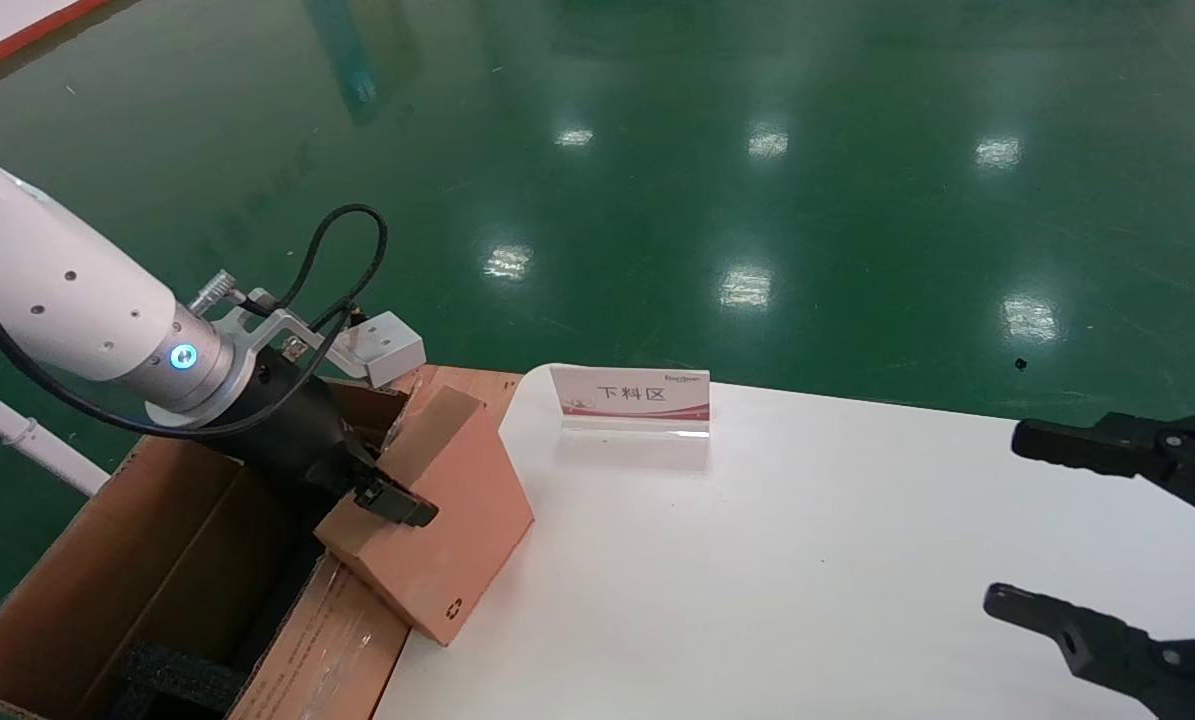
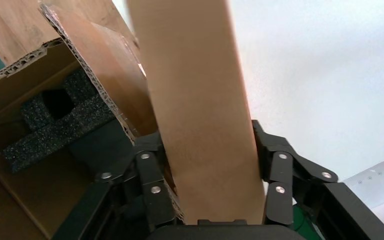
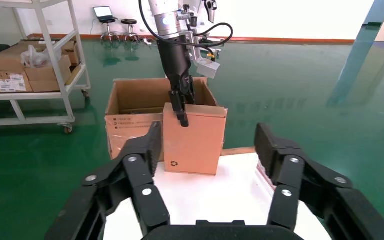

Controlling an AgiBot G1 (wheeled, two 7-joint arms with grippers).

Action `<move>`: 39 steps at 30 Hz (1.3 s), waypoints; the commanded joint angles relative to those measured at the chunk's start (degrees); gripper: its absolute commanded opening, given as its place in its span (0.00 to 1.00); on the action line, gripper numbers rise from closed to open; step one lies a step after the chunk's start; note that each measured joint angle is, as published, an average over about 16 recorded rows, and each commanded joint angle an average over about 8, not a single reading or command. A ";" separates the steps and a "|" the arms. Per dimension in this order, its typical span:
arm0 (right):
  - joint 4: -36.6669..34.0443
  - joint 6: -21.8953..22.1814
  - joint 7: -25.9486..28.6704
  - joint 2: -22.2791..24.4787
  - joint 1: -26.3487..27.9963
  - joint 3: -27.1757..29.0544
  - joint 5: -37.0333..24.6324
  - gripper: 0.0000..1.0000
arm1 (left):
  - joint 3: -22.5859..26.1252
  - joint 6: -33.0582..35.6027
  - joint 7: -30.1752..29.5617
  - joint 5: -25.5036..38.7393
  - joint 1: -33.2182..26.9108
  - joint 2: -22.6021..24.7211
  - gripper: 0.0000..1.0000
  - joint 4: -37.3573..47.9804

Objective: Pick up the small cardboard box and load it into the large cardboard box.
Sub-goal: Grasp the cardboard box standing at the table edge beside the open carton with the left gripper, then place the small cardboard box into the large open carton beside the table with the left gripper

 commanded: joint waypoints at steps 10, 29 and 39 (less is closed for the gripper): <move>-0.03 -0.01 -0.02 0.00 0.02 -0.03 0.01 0.00 | -5.23 1.45 3.93 -8.69 -4.99 -3.20 0.00 0.24; -0.05 0.01 -0.06 0.02 0.04 -0.09 0.05 1.00 | -6.96 22.02 5.33 -0.28 -33.46 2.74 0.00 1.97; -0.05 0.02 -0.07 0.03 0.05 -0.12 0.07 1.00 | 8.78 25.79 3.33 4.13 -43.08 0.07 0.00 2.59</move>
